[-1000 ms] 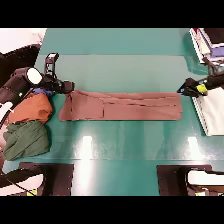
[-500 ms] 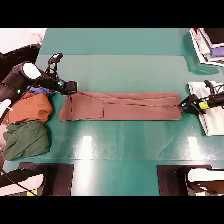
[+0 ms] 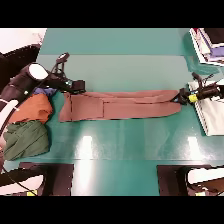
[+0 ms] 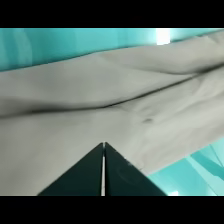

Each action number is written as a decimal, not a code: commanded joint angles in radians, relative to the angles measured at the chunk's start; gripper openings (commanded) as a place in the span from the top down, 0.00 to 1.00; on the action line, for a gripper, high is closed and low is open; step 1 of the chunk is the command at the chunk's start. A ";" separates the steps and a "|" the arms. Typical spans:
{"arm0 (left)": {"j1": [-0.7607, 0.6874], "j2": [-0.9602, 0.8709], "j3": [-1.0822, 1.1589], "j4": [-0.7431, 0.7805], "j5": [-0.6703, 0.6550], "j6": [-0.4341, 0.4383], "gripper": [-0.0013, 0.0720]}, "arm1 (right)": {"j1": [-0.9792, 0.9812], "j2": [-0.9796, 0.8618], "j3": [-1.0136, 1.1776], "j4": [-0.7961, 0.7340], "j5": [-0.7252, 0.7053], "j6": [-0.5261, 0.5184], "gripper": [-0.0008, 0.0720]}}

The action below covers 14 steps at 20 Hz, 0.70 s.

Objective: Fold the shirts.

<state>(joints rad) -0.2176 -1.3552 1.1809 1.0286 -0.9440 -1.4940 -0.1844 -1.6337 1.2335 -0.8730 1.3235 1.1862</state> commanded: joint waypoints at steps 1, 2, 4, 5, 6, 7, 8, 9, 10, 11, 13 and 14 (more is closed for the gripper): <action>-0.111 -0.097 0.050 -0.013 0.039 0.001 0.95 | 0.021 0.069 0.092 0.053 0.068 -0.008 0.97; -0.148 -0.145 0.083 -0.013 0.036 0.001 0.95 | 0.033 0.097 0.128 0.086 0.084 -0.007 0.97; -0.225 -0.246 0.162 -0.013 0.037 0.002 0.95 | 0.073 0.141 0.201 0.150 0.097 0.012 0.97; -0.257 -0.294 0.207 -0.013 0.034 0.002 0.95 | 0.102 0.159 0.235 0.174 0.097 0.018 0.97; -0.286 -0.341 0.253 -0.013 0.033 0.002 0.95 | 0.135 0.173 0.270 0.180 0.097 0.023 0.97; -0.307 -0.380 0.291 -0.013 0.031 0.001 0.95 | 0.174 0.182 0.307 0.182 0.098 0.044 0.97; -0.322 -0.418 0.330 -0.013 0.027 -0.002 0.95 | 0.208 0.186 0.339 0.183 0.097 0.063 0.97; -0.330 -0.452 0.368 -0.013 0.020 -0.010 0.95 | 0.243 0.185 0.373 0.184 0.100 0.072 0.97; -0.333 -0.477 0.397 -0.014 0.014 -0.029 0.95 | 0.279 0.185 0.397 0.186 0.093 0.083 0.97; -0.333 -0.496 0.417 -0.014 0.018 -0.044 0.95 | 0.311 0.185 0.415 0.200 0.091 0.089 0.97; -0.333 -0.507 0.429 -0.011 0.029 -0.047 0.95 | 0.368 0.185 0.445 0.202 0.083 0.092 0.97; -0.333 -0.509 0.429 -0.007 0.030 -0.047 0.95 | 0.391 0.185 0.455 0.202 0.074 0.100 0.97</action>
<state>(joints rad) -0.5377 -1.8256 1.5715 1.0176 -0.9192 -1.5246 0.1276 -1.4536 1.6375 -0.6857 1.4158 1.2621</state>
